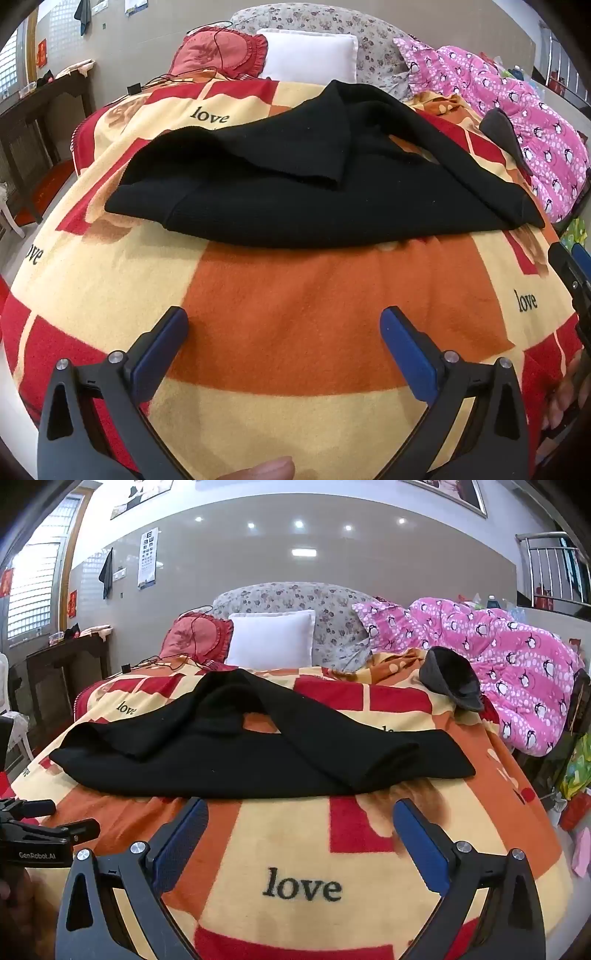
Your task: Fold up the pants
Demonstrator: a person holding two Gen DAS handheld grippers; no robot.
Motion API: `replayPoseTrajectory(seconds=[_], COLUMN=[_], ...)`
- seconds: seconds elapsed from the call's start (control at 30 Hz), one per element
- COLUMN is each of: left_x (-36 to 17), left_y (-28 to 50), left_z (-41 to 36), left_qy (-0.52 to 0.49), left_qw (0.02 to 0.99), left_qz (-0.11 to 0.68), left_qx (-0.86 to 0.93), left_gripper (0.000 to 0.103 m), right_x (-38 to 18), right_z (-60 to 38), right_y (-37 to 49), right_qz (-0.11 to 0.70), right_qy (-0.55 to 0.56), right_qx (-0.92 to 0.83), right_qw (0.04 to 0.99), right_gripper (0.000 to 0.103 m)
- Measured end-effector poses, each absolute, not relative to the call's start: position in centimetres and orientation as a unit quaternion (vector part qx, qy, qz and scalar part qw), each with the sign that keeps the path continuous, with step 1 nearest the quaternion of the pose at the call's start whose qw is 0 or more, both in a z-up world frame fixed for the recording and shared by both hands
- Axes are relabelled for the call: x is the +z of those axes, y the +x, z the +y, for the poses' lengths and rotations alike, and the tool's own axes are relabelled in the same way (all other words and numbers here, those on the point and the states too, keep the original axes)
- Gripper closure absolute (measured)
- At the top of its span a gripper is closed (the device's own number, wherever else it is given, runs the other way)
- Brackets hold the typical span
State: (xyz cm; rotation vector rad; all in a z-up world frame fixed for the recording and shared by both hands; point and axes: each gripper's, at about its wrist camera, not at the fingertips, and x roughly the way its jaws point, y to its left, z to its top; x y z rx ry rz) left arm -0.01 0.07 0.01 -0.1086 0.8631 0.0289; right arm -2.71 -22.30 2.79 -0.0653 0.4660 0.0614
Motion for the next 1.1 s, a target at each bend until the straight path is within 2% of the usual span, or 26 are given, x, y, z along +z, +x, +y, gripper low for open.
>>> replayPoseTrajectory(seconds=[1.1], left_x=[0.04], left_y=[-0.02], left_z=[0.08], left_qy=[-0.051], left_qw=[0.908], left_qz=[0.417], left_qx=[0.015], left_gripper=[0.000], right_x=[2.62], right_z=[-22.69], right_y=[-2.42], right_qz=[0.240], right_qy=[-0.026], right_qx=[0.022], right_qw=[0.970], right_gripper=[0.003])
